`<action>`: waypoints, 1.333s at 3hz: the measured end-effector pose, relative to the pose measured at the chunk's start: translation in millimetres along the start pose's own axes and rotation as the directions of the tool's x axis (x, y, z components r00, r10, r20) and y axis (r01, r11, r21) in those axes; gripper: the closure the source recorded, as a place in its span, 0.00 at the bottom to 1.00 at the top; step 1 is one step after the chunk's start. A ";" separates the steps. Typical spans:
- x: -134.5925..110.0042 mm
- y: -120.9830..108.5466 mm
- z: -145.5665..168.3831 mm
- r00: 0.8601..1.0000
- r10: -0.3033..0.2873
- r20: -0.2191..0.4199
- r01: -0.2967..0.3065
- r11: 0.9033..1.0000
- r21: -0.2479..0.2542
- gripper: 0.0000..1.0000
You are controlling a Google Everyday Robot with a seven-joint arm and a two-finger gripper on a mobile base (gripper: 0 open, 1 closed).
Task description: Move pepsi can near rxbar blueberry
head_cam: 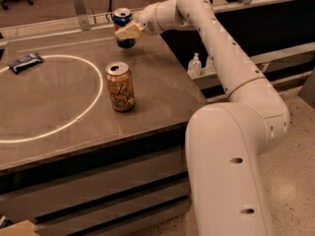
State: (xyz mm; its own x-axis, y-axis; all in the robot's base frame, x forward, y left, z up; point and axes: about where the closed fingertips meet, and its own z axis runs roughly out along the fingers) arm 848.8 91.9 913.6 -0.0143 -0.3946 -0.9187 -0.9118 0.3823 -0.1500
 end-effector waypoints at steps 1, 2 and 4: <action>-49.5 23.1 -15.1 0.993 -0.068 0.092 0.067 0.998 0.016 1.00; -85.7 62.1 -12.9 0.991 -0.100 0.091 0.102 0.995 -0.013 1.00; -130.0 125.8 41.4 0.998 -0.069 0.003 0.069 0.986 -0.151 1.00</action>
Offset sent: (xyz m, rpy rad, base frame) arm -0.1099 0.0834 0.1051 0.0177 -0.0585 0.0857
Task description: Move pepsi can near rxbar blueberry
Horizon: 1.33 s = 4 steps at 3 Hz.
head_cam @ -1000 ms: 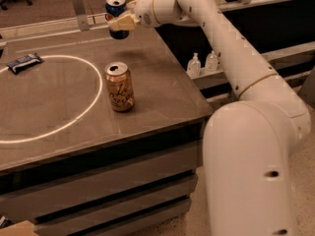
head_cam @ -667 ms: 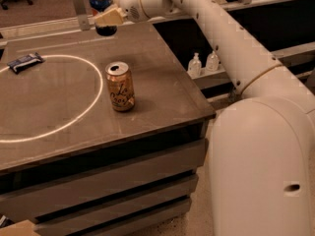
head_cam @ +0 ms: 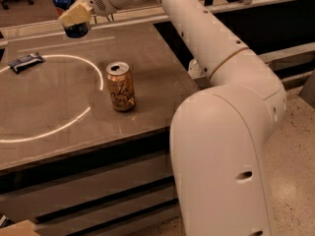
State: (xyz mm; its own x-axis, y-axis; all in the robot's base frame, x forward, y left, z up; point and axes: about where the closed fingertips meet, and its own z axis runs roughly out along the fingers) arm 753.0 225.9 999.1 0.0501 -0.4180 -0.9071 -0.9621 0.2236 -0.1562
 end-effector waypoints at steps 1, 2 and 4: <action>-9.3 1.9 28.2 1.000 0.018 -0.001 -0.018 1.000 -0.011 1.00; -5.2 -9.3 68.0 0.999 0.042 0.023 -0.043 0.999 0.021 1.00; 3.1 -17.2 109.4 0.999 0.031 0.009 -0.032 0.998 0.052 1.00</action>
Offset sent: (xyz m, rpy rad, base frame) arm 0.0436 0.0759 -0.0202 0.0738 0.0172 -0.0707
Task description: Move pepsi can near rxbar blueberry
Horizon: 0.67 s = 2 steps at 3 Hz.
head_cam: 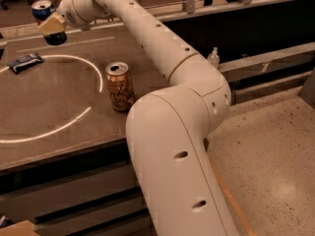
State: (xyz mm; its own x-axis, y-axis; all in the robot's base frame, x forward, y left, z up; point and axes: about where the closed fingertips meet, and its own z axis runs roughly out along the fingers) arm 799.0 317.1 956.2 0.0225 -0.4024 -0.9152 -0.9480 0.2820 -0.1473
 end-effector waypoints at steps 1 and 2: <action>1.0 4.6 12.7 0.999 -0.023 -0.029 0.023 1.000 -0.010 1.00; 7.1 8.4 23.2 0.998 -0.042 -0.053 0.040 0.999 -0.034 1.00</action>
Offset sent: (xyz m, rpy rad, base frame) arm 0.0093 0.0233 -0.0195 -0.0988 -0.0129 0.0613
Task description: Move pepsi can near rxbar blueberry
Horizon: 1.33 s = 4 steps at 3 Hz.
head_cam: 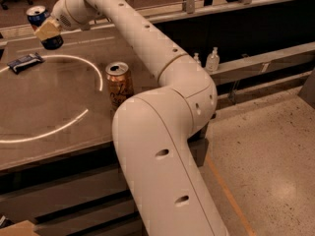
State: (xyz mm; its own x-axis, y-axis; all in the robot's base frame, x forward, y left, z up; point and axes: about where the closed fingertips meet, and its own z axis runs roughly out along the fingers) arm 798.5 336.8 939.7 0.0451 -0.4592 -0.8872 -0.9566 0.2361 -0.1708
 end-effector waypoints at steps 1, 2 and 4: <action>7.5 6.8 14.9 1.000 -0.014 0.004 0.014 0.999 -0.047 1.00; 16.7 12.8 23.9 1.000 -0.016 0.001 0.016 0.996 -0.086 1.00; 30.6 20.4 32.4 1.000 -0.012 -0.020 0.010 0.991 -0.134 1.00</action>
Offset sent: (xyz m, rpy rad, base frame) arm 0.0035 0.0149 -0.0331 -0.0119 0.0421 0.1199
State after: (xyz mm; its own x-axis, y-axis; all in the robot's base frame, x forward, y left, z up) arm 789.8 355.3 895.2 0.0512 -0.4793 -0.8762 -0.9860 0.1149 -0.1205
